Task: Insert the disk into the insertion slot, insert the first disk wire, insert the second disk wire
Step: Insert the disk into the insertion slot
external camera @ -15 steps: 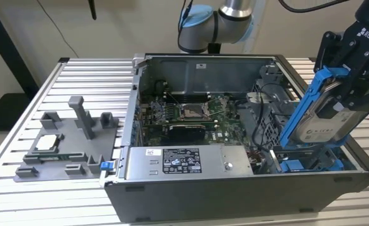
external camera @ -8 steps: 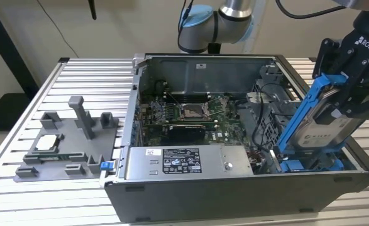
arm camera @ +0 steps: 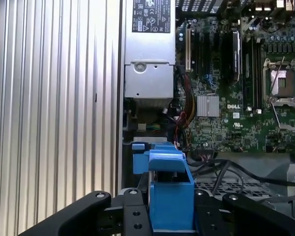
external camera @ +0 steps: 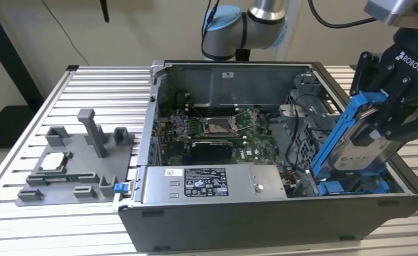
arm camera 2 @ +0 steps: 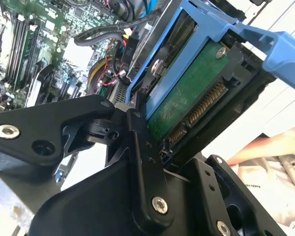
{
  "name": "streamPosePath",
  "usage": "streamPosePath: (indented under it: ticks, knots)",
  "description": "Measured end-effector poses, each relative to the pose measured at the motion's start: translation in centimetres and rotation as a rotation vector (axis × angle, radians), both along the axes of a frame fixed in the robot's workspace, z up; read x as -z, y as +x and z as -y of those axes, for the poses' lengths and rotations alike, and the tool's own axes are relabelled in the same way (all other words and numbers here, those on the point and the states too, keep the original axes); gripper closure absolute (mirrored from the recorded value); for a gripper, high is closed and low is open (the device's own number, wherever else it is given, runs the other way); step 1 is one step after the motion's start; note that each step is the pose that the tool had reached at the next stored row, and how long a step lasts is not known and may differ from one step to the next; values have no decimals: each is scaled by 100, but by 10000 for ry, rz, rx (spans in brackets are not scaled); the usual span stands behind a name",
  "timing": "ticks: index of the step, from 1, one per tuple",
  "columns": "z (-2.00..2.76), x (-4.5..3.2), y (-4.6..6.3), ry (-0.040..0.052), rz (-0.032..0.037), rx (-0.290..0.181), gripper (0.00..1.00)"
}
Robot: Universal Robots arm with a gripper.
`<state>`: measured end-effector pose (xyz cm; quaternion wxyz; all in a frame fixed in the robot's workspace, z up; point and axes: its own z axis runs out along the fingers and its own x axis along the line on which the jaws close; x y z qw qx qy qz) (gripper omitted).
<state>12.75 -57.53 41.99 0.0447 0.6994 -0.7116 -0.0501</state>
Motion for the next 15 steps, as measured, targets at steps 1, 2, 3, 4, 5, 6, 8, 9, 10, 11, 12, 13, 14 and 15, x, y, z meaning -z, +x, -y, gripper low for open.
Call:
streamPosePath:
  ticks: [1,2,3,4,5,6,8,9,10,11,12,13,14,15]
  knots:
    - [0,14,1,12,0,0,100]
    - [0,30,3,22,0,0,100]
    - [0,44,5,31,0,0,100]
    - [-1,59,8,40,0,0,100]
    - [-2,73,12,46,0,-1,100]
    - [-3,85,17,51,0,-1,100]
    - [-6,111,26,65,0,0,100]
    - [-7,126,31,70,0,0,100]
    - [-8,141,36,73,0,0,100]
    - [-9,153,44,77,0,0,100]
    - [-10,163,54,78,-3,0,100]
    - [-11,175,60,83,-4,0,100]
    - [-13,185,63,88,-2,-2,100]
    - [-15,196,64,94,-3,-3,100]
